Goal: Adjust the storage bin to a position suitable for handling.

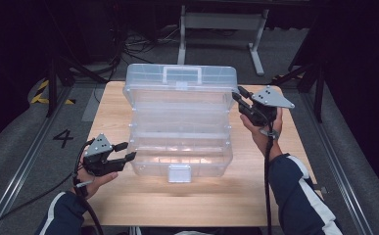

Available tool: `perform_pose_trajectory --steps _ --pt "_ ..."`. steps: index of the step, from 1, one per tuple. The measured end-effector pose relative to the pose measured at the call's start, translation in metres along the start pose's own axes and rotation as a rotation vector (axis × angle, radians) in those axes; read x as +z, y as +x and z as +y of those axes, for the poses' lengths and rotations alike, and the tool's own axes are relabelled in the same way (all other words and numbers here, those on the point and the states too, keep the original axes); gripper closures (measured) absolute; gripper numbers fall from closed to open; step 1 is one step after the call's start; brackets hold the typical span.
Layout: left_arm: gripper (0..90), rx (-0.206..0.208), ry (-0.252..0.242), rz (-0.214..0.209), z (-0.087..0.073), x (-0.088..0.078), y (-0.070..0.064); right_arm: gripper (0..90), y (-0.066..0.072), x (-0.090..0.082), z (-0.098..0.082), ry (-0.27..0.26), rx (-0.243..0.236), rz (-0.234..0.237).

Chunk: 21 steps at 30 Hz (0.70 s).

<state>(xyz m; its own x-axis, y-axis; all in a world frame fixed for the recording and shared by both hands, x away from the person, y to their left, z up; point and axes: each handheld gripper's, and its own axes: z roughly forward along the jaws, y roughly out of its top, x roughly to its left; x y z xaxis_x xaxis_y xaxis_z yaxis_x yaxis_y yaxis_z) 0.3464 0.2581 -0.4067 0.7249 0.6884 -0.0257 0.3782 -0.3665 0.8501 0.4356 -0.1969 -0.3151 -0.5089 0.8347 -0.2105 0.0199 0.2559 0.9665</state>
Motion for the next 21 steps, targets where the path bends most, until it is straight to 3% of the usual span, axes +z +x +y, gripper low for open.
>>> perform_pose_trajectory --steps 3,10,13,16,21 --pt "49.6 -0.031 -0.008 -0.024 -0.002 0.002 0.004 74.8 -0.002 0.003 0.003 0.008 0.002 0.001" --pt "47.3 0.01 0.013 0.002 0.002 0.006 0.005 76.0 -0.004 0.009 0.006 -0.003 0.022 -0.018" --pt "46.9 0.002 0.01 0.011 0.001 0.006 0.003 76.2 -0.006 0.011 0.006 -0.002 0.025 -0.015" --pt "42.1 0.021 0.016 0.044 0.003 0.003 0.001 76.6 -0.007 0.014 0.008 -0.004 0.032 -0.018" --pt "30.3 -0.005 0.018 0.144 0.002 -0.005 -0.004 77.1 -0.011 0.018 0.009 -0.005 0.046 -0.016"
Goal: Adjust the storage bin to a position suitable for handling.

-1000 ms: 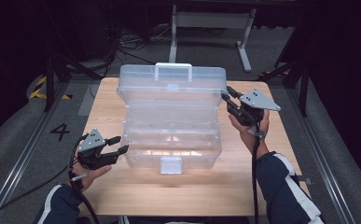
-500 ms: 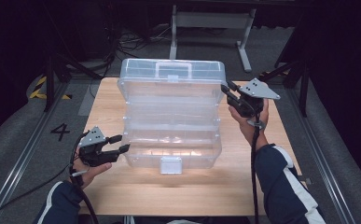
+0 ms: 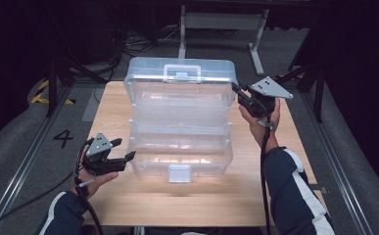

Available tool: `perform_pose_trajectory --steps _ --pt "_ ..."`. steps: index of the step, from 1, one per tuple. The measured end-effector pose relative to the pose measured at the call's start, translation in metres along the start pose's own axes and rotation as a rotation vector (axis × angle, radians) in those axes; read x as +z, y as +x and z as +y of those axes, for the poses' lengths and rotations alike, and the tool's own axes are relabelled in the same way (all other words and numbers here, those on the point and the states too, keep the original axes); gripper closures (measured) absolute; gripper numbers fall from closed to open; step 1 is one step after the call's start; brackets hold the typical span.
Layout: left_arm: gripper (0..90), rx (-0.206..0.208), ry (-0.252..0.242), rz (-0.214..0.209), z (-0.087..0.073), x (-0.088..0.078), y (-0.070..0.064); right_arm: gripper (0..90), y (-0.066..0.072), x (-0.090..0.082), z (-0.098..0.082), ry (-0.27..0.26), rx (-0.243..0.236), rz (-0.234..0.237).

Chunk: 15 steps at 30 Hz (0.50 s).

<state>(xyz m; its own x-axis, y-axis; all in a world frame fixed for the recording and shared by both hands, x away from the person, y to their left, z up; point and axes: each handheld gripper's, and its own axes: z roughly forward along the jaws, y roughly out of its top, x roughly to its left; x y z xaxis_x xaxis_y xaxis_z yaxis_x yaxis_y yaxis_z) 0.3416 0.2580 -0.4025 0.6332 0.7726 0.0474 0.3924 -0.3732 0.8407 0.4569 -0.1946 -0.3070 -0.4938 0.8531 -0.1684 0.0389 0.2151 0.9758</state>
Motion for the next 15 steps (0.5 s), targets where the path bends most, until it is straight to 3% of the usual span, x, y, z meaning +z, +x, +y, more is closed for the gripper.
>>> perform_pose_trajectory --steps 3,4,6,10,13,15 --pt "27.3 0.007 -0.019 0.014 -0.004 -0.013 -0.002 80.3 -0.003 0.004 0.002 -0.002 0.006 -0.002" --pt "25.4 0.015 -0.023 0.013 -0.005 -0.016 -0.001 80.6 -0.004 0.006 0.003 0.008 -0.015 -0.011" --pt "23.4 0.003 -0.012 0.017 -0.01 -0.02 0.0 81.1 -0.007 0.01 0.004 0.01 -0.008 -0.007" --pt "23.1 -0.003 0.027 0.036 -0.018 -0.018 0.004 82.0 -0.011 0.017 0.005 0.017 0.007 -0.009" --pt "23.0 0.021 0.058 0.05 -0.024 -0.014 0.005 82.6 -0.012 0.022 0.006 0.024 0.009 -0.017" --pt "22.9 0.021 0.078 0.033 -0.029 -0.011 0.005 82.8 -0.013 0.025 0.007 0.029 0.006 -0.024"
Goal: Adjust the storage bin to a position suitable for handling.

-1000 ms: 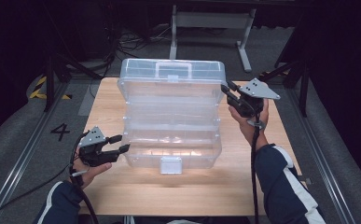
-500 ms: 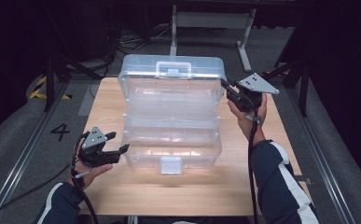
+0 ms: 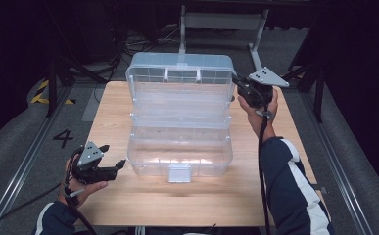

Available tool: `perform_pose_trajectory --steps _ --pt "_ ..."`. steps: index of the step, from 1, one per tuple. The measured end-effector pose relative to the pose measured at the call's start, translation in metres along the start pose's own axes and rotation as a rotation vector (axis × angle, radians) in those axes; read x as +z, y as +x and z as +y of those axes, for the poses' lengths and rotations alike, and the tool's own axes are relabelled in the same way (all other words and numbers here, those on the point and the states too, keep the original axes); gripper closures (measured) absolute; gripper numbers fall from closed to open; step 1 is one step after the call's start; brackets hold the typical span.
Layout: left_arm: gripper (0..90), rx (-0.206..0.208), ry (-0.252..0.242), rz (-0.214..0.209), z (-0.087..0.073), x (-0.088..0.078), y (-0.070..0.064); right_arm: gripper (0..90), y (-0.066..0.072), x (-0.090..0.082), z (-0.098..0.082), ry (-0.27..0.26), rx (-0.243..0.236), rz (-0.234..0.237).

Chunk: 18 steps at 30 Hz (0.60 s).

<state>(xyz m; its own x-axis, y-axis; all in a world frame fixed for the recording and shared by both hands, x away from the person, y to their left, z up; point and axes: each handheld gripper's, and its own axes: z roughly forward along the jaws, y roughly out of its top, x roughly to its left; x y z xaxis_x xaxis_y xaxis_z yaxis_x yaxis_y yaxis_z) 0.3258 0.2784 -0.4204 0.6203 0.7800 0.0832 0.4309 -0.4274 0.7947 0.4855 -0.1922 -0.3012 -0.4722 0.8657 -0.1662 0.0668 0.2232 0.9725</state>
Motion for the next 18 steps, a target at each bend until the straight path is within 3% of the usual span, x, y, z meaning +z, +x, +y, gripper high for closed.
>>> perform_pose_trajectory --steps 4,8,15,18 --pt "22.2 0.015 0.083 -0.017 -0.012 0.009 -0.002 83.5 -0.003 0.008 0.002 0.013 -0.001 -0.013" --pt "22.1 0.023 0.131 -0.045 -0.02 0.016 -0.007 83.8 -0.006 0.016 0.003 0.022 0.002 -0.014" --pt "21.0 0.033 0.141 -0.079 -0.026 0.019 -0.014 83.9 -0.012 0.027 0.004 0.04 0.017 -0.007" --pt "20.9 0.014 0.138 -0.105 -0.029 0.02 -0.015 83.9 -0.013 0.03 0.003 0.046 0.024 -0.007"
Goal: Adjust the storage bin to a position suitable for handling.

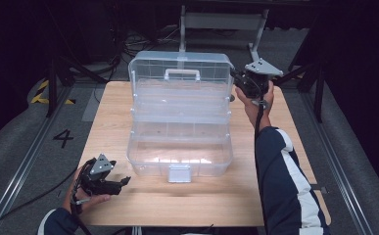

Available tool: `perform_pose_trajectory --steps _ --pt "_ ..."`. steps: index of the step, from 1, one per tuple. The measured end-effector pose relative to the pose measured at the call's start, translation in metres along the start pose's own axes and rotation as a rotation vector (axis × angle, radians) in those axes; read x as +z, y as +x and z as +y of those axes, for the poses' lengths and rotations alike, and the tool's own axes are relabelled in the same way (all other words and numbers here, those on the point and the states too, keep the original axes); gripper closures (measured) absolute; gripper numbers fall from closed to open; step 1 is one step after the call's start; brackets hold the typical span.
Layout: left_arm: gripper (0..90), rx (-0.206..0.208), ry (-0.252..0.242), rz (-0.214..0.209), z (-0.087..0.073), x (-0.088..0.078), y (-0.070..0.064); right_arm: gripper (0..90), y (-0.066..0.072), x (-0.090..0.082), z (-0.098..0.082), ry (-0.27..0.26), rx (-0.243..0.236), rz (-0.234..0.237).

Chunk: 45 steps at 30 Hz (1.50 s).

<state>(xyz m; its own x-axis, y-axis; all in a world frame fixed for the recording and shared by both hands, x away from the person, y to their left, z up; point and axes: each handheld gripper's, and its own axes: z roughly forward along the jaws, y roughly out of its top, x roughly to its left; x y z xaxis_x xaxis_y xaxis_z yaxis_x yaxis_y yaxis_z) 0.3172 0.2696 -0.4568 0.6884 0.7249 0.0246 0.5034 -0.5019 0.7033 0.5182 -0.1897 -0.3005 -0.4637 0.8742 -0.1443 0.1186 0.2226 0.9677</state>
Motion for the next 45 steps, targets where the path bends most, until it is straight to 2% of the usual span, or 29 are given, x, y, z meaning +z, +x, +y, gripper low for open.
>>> perform_pose_trajectory --steps 5,6,7,9,16,18,21,28,45 --pt "20.9 0.007 0.027 -0.005 -0.002 0.002 0.001 83.8 -0.001 0.004 0.0 0.005 0.001 -0.003" --pt "20.9 0.002 0.019 -0.001 -0.003 0.004 0.001 83.8 -0.002 0.005 0.0 0.007 0.003 -0.002" --pt "20.9 0.014 0.026 -0.001 -0.002 0.004 0.001 83.8 -0.002 0.005 0.001 0.01 -0.002 -0.002" --pt "20.9 0.004 0.027 -0.009 -0.003 0.007 0.0 83.7 -0.002 0.006 0.001 0.015 -0.005 -0.002" --pt "20.9 0.036 0.072 -0.031 -0.004 0.017 -0.002 83.4 -0.006 0.016 0.003 0.04 -0.006 -0.002" --pt "20.9 0.032 0.077 -0.038 -0.005 0.021 -0.003 83.3 -0.006 0.018 0.002 0.044 -0.015 -0.005" --pt "19.8 0.018 0.069 -0.054 -0.006 0.022 -0.004 83.3 -0.009 0.021 0.002 0.045 -0.003 0.002" --pt "15.7 0.004 0.036 -0.055 -0.01 0.024 -0.002 83.0 -0.012 0.029 0.002 0.064 0.002 0.006" --pt "15.6 -0.003 0.026 -0.05 -0.01 0.025 0.001 82.4 -0.017 0.049 -0.002 0.099 0.003 -0.006"
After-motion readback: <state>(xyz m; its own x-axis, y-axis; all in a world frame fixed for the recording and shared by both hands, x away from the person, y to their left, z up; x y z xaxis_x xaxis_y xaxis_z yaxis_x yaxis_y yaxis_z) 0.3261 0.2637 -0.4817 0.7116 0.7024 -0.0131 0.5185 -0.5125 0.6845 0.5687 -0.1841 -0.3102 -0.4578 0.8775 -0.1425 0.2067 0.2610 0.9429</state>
